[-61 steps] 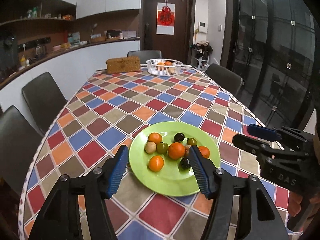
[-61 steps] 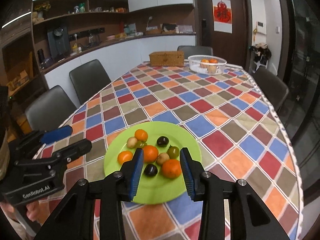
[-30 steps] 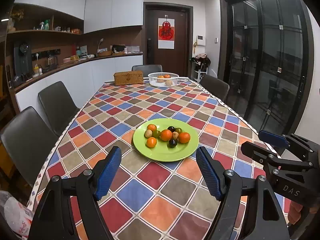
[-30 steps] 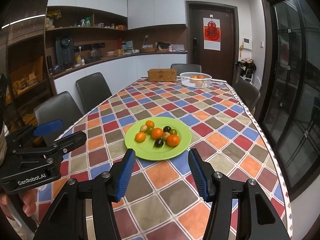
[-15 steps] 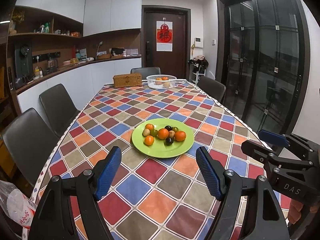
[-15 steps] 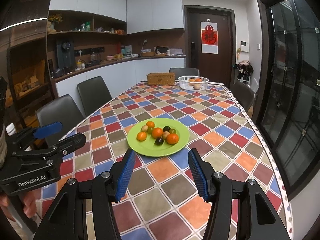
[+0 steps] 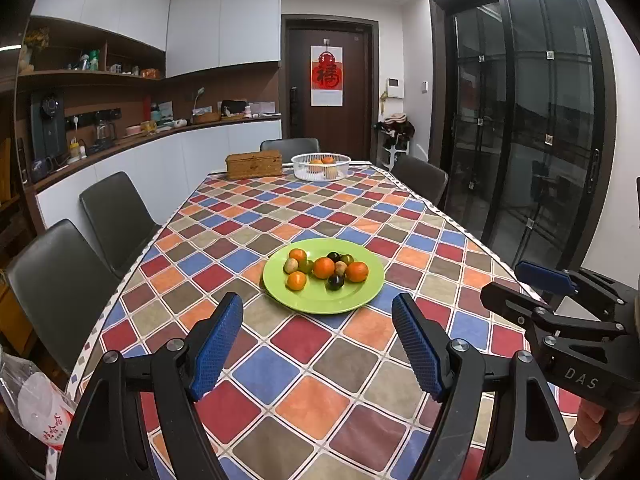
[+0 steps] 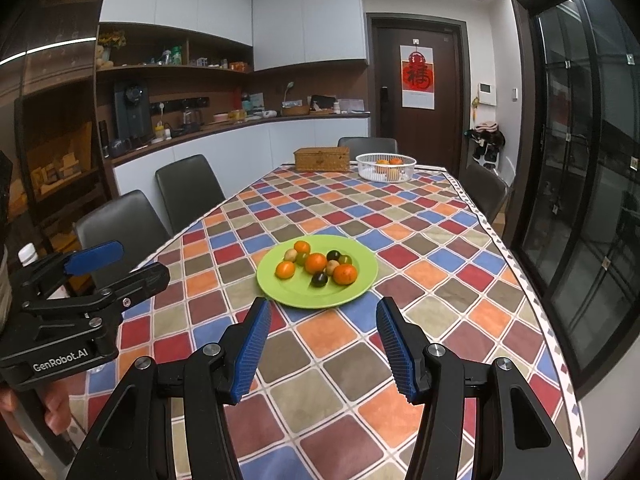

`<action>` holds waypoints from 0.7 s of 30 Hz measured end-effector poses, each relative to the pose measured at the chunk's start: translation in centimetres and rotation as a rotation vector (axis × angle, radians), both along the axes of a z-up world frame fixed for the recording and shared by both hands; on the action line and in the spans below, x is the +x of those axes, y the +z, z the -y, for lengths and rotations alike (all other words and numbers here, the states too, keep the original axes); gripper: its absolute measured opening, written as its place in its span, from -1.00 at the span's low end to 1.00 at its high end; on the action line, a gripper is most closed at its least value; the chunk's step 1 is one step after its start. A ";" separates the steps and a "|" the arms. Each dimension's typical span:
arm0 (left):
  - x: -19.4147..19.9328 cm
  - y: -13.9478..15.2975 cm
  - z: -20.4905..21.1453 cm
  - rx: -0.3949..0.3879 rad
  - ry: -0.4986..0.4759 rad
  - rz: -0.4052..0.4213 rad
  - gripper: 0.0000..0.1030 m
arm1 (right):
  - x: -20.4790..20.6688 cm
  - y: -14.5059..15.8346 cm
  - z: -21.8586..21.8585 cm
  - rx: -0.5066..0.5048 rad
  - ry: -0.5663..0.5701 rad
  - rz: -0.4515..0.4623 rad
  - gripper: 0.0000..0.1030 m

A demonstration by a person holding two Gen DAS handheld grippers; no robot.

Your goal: Organize fruits

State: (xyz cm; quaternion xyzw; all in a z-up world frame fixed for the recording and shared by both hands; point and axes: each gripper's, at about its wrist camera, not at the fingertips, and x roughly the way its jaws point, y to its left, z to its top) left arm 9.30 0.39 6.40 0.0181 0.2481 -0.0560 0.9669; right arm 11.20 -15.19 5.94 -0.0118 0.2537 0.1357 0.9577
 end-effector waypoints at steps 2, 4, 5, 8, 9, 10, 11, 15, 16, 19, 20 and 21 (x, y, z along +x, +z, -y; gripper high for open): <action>-0.2 0.1 0.1 0.000 0.000 0.002 0.52 | -0.1 0.0 0.0 -0.001 -0.001 0.001 0.08; -0.4 0.2 0.1 -0.001 -0.001 0.006 0.57 | -0.6 0.1 0.1 0.000 -0.002 0.003 0.08; -0.5 0.2 0.1 0.000 0.000 0.008 0.62 | -0.6 0.1 0.2 0.000 -0.002 0.004 0.08; -1.0 0.5 0.2 0.007 0.013 0.018 0.79 | -0.8 0.1 0.2 0.000 -0.002 0.005 0.08; -1.1 0.5 0.3 0.011 0.017 0.023 0.83 | -0.8 0.1 0.2 0.001 -0.003 0.005 0.08; -1.2 0.6 0.3 0.013 0.018 0.025 0.84 | -1.0 0.2 0.3 0.000 -0.005 0.005 0.08; -1.2 0.6 0.2 0.013 0.018 0.026 0.85 | -1.0 0.2 0.3 0.001 -0.005 0.006 0.08; -1.2 0.7 0.2 0.014 0.020 0.028 0.87 | -1.0 0.1 0.3 0.001 -0.004 0.006 0.08; -1.2 0.7 0.2 0.016 0.020 0.029 0.87 | -1.0 0.1 0.3 0.001 -0.004 0.005 0.08; -1.2 0.7 0.2 0.014 0.017 0.028 0.87 | -1.1 0.2 0.4 0.000 -0.003 0.006 0.08; -1.2 0.7 0.2 0.013 0.017 0.029 0.87 | -1.2 0.2 0.4 0.002 -0.004 0.008 0.08; -1.3 0.7 0.2 0.013 0.017 0.030 0.87 | -1.0 0.2 0.4 0.002 -0.004 0.008 0.08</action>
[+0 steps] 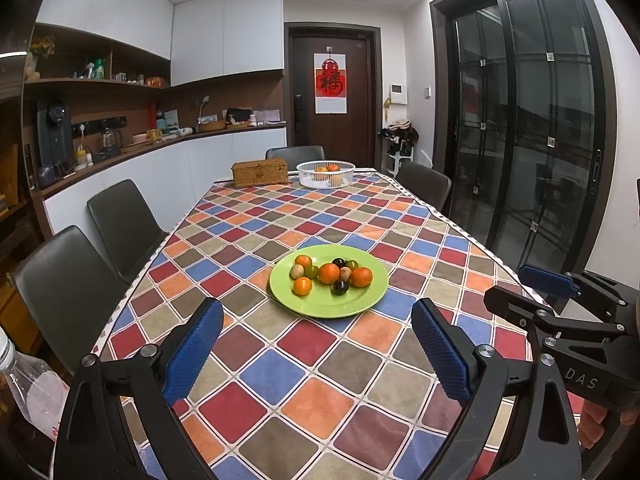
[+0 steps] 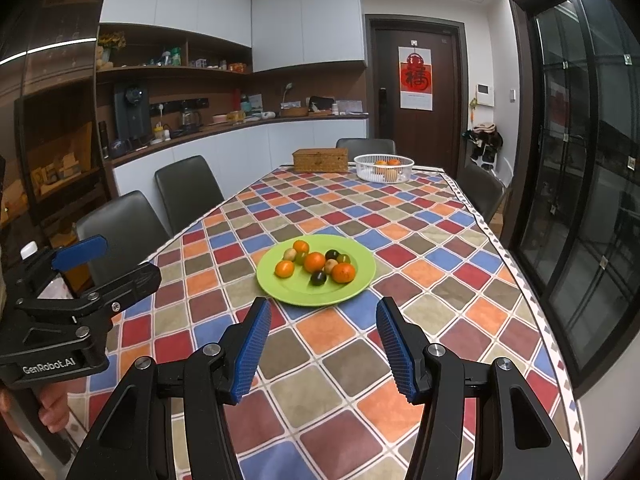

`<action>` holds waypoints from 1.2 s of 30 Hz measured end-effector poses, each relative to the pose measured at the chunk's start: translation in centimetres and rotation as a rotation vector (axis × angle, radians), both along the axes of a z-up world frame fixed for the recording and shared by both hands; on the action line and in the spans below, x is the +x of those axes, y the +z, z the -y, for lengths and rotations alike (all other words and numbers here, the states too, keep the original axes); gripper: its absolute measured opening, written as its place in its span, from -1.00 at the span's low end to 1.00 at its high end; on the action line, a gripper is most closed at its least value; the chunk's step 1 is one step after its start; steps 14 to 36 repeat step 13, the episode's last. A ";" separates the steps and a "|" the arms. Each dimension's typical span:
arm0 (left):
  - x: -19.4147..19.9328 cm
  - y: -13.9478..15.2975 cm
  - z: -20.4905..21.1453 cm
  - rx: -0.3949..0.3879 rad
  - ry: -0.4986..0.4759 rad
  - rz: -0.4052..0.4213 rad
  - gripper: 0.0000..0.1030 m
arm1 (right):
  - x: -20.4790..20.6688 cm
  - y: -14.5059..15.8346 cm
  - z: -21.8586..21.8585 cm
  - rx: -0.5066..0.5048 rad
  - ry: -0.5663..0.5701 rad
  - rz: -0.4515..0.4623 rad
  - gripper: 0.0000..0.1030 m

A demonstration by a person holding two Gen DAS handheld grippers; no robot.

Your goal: Organize fruits

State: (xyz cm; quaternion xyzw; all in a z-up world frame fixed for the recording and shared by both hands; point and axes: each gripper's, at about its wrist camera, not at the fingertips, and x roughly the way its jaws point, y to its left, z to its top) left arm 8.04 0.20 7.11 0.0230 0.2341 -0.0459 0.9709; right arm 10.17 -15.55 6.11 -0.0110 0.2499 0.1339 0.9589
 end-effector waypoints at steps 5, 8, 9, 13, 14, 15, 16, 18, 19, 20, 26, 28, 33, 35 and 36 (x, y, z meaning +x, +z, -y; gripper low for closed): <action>0.0 -0.1 -0.1 0.000 0.001 -0.001 0.87 | -0.1 0.0 0.0 -0.002 -0.001 0.001 0.08; -0.1 0.1 0.0 0.004 0.010 0.005 0.87 | -0.3 0.0 0.1 -0.002 -0.002 0.001 0.08; -0.2 0.1 0.0 0.006 0.011 0.007 0.87 | -0.2 0.0 0.1 -0.001 0.000 0.000 0.08; -0.2 0.2 0.0 0.003 0.010 0.005 0.87 | -0.6 0.1 0.3 0.001 -0.001 -0.001 0.08; -0.2 0.2 0.0 0.003 0.010 0.005 0.87 | -0.6 0.1 0.3 0.001 -0.001 -0.001 0.08; -0.2 0.2 0.0 0.003 0.010 0.005 0.87 | -0.6 0.1 0.3 0.001 -0.001 -0.001 0.08; -0.2 0.2 0.0 0.003 0.010 0.005 0.87 | -0.6 0.1 0.3 0.001 -0.001 -0.001 0.08; -0.2 0.2 0.0 0.003 0.010 0.005 0.87 | -0.6 0.1 0.3 0.001 -0.001 -0.001 0.08; -0.2 0.2 0.0 0.003 0.010 0.005 0.87 | -0.6 0.1 0.3 0.001 -0.001 -0.001 0.08; -0.2 0.2 0.0 0.003 0.010 0.005 0.87 | -0.6 0.1 0.3 0.001 -0.001 -0.001 0.08; -0.2 0.2 0.0 0.003 0.010 0.005 0.87 | -0.6 0.1 0.3 0.001 -0.001 -0.001 0.08; -0.2 0.2 0.0 0.003 0.010 0.005 0.87 | -0.6 0.1 0.3 0.001 -0.001 -0.001 0.08; -0.2 0.2 0.0 0.003 0.010 0.005 0.87 | -0.6 0.1 0.3 0.001 -0.001 -0.001 0.08; -0.2 0.2 0.0 0.003 0.010 0.005 0.87 | -0.6 0.1 0.3 0.001 -0.001 -0.001 0.08; -0.2 0.2 0.0 0.003 0.010 0.005 0.87 | -0.6 0.1 0.3 0.001 -0.001 -0.001 0.08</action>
